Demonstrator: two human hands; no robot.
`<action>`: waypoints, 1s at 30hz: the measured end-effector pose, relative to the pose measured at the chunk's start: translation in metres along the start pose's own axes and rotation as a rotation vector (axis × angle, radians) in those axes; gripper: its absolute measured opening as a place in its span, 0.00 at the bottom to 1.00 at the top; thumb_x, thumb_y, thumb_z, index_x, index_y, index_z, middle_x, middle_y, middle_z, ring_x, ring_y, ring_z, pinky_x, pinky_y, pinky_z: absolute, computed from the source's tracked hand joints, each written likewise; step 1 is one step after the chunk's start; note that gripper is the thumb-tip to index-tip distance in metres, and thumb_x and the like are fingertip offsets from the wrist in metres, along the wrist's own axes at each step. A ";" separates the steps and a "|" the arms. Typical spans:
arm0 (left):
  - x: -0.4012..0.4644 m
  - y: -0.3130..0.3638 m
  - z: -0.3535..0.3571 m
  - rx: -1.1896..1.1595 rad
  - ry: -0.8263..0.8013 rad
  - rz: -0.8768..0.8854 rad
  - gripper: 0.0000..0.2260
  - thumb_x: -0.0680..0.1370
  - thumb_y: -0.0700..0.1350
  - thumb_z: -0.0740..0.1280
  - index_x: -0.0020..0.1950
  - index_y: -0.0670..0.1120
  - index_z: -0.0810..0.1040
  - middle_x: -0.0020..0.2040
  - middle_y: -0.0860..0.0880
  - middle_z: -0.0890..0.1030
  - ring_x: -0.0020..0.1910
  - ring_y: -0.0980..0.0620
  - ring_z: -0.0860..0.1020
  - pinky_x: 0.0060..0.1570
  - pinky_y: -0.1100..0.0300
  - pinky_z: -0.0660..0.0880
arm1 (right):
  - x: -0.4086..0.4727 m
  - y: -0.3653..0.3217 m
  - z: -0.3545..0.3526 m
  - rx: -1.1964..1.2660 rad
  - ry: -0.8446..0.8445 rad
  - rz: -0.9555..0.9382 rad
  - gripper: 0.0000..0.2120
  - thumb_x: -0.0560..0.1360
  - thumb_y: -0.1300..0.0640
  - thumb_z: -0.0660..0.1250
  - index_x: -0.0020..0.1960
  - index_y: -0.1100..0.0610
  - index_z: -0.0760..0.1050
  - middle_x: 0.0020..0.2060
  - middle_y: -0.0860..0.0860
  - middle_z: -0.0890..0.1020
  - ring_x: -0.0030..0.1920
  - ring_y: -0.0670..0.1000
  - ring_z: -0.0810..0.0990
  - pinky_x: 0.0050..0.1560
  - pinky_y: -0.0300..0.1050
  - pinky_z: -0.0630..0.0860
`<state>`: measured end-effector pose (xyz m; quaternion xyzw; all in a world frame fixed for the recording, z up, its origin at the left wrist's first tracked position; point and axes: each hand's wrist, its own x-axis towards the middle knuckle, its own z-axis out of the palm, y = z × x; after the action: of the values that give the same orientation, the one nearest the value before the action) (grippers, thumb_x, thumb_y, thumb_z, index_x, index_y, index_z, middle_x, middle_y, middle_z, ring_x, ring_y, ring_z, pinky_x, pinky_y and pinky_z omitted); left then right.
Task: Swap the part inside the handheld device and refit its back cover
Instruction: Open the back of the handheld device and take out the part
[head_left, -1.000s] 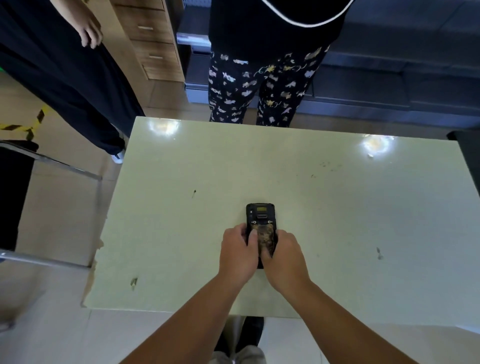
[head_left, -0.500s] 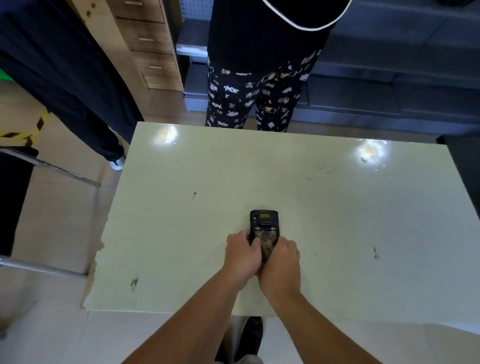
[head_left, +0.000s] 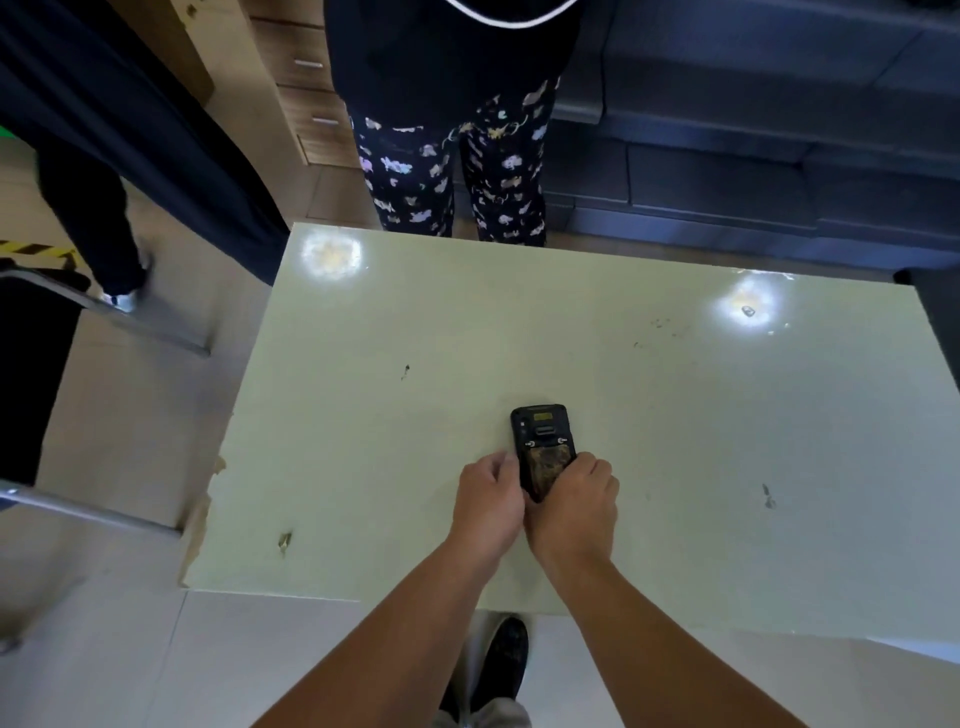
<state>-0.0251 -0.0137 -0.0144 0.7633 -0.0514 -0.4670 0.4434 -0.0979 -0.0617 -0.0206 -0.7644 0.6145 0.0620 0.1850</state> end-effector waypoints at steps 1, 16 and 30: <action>0.000 -0.002 -0.004 -0.010 0.022 -0.004 0.18 0.86 0.47 0.58 0.37 0.46 0.74 0.32 0.51 0.74 0.29 0.56 0.72 0.29 0.62 0.69 | 0.002 0.001 0.000 -0.010 -0.005 0.000 0.31 0.72 0.41 0.74 0.63 0.61 0.68 0.58 0.57 0.73 0.60 0.57 0.73 0.57 0.50 0.77; -0.083 0.046 -0.040 -0.373 -0.247 -0.082 0.26 0.87 0.58 0.52 0.57 0.45 0.85 0.58 0.42 0.87 0.54 0.47 0.84 0.51 0.56 0.79 | -0.092 -0.019 -0.169 0.015 0.011 -0.283 0.31 0.64 0.36 0.73 0.59 0.53 0.70 0.50 0.48 0.70 0.52 0.50 0.75 0.49 0.42 0.77; -0.175 0.093 -0.021 -0.703 -0.616 -0.003 0.39 0.78 0.75 0.52 0.63 0.46 0.85 0.59 0.43 0.87 0.53 0.44 0.86 0.48 0.52 0.83 | -0.136 0.030 -0.252 0.235 0.048 -0.430 0.18 0.73 0.35 0.67 0.49 0.49 0.80 0.44 0.44 0.81 0.45 0.46 0.81 0.50 0.49 0.81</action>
<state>-0.0756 0.0300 0.1740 0.3927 -0.0183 -0.6616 0.6386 -0.1920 -0.0333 0.2501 -0.8522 0.4448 -0.0690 0.2668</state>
